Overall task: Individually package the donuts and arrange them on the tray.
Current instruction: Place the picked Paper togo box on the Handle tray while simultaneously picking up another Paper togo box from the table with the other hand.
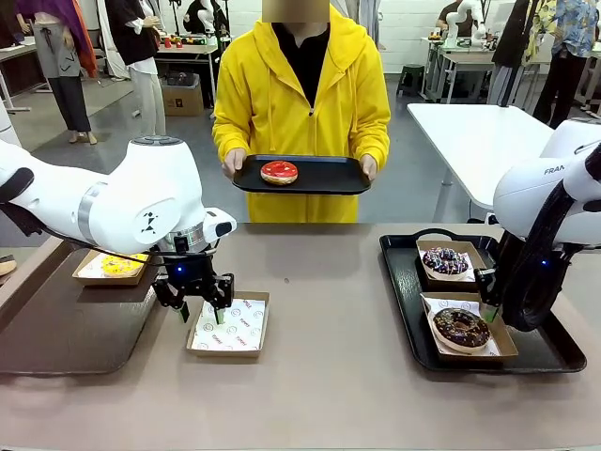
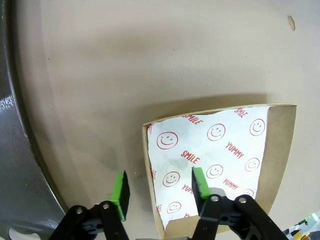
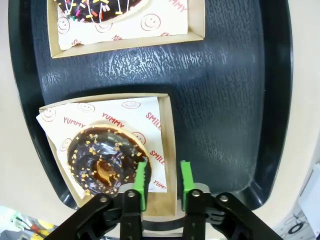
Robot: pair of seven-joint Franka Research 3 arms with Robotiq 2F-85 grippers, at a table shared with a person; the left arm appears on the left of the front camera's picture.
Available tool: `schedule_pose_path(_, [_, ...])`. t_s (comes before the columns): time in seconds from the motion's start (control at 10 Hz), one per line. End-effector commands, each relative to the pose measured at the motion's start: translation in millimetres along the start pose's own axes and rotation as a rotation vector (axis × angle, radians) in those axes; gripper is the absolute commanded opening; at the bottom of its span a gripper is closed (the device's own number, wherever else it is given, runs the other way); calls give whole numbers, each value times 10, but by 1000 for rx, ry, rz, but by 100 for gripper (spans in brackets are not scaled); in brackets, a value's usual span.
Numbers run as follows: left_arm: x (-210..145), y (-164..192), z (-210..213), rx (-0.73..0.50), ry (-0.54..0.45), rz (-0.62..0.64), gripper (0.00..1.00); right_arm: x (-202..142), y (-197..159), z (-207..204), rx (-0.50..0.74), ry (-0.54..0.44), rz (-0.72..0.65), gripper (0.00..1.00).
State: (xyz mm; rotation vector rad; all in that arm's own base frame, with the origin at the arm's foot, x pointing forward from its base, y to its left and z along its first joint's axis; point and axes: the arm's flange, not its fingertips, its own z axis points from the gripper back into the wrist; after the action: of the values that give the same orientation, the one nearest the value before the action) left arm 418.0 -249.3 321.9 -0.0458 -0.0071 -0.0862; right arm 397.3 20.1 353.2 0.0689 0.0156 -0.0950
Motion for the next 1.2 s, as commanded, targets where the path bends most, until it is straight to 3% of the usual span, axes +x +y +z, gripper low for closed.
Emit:
schedule_pose_path(0.0, [-18,7,-17,8,-22,-20,0,-44,-52,-66,41,-13,17,100])
schedule_pose_path(0.1, [-15,8,-21,6,-20,-20,17,-43,-53,-68,43,-11,16,83])
schedule_pose_path(0.3, [-13,7,-22,3,-18,-20,0,-50,-59,-69,49,-12,13,100])
schedule_pose_path(0.8, [6,25,38,0,-21,-9,0,-190,-85,90,75,-43,21,100])
schedule_pose_path(0.9, [35,15,117,0,-17,36,0,-261,-152,234,140,-50,13,100])
schedule_pose_path(1.1, [120,29,423,-86,-2,32,0,-452,-553,665,442,-31,52,100])
